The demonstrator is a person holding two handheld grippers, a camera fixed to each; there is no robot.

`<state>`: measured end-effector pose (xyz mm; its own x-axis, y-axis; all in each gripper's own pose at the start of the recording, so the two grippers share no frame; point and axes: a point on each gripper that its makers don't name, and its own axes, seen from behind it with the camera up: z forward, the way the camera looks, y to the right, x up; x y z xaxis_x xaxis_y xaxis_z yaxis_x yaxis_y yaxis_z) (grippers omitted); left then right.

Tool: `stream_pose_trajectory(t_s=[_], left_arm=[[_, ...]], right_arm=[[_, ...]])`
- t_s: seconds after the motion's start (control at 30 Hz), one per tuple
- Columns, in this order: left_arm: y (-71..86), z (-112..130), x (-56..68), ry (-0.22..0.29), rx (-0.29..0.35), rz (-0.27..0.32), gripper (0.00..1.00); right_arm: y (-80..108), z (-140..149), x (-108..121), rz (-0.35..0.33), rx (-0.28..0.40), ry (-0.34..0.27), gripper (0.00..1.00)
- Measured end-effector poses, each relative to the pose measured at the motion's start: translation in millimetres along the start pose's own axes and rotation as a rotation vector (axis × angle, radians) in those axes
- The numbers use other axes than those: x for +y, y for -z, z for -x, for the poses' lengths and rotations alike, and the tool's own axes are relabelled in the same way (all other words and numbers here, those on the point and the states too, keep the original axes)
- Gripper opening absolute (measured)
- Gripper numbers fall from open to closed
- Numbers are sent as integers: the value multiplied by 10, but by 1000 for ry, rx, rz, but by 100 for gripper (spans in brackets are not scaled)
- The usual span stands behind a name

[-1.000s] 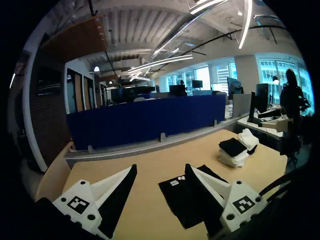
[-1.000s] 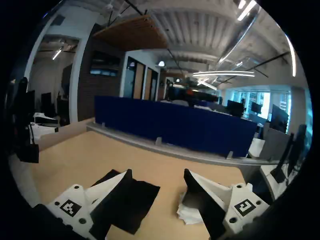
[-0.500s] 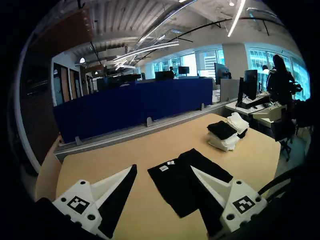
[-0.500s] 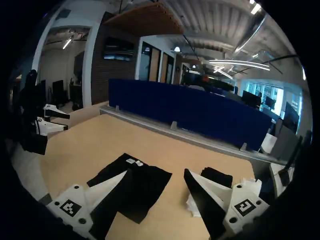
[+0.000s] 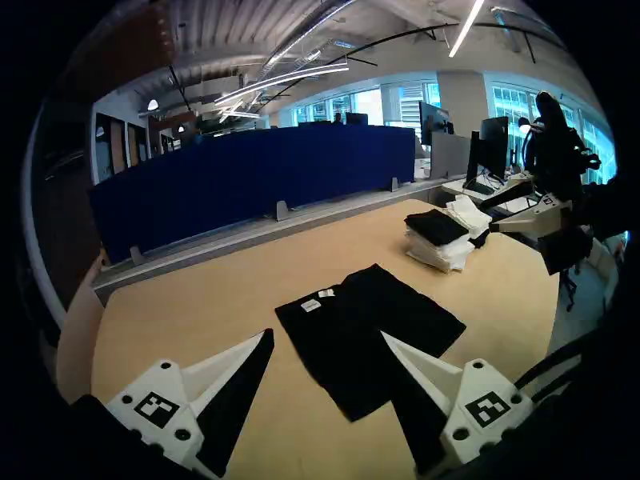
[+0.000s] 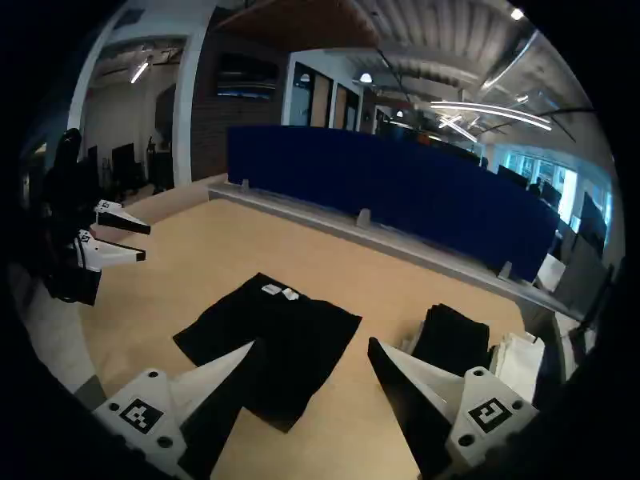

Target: Fold towel

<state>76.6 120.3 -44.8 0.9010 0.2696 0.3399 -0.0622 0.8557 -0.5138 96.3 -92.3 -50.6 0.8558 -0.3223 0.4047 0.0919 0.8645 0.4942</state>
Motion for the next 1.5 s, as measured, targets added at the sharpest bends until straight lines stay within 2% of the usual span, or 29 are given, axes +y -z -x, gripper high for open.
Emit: stream_pose_trajectory(t_s=[0.4,0.8,1.2,1.5], left_arm=[[-306,672,141,7,-101,41,88],[-464,1334,326,12,-237,95,88],[-596,1789,493,-17,-368,156,89],[-632,1885,537,-15,-405,171,89]], right_arm=[[-345,660,-199,-53,-88,12,100],[-603,1264,-354,-91,-194,12,100],[-661,1700,-433,-115,-277,22,100],[-684,1857,-416,-116,-307,8,100]])
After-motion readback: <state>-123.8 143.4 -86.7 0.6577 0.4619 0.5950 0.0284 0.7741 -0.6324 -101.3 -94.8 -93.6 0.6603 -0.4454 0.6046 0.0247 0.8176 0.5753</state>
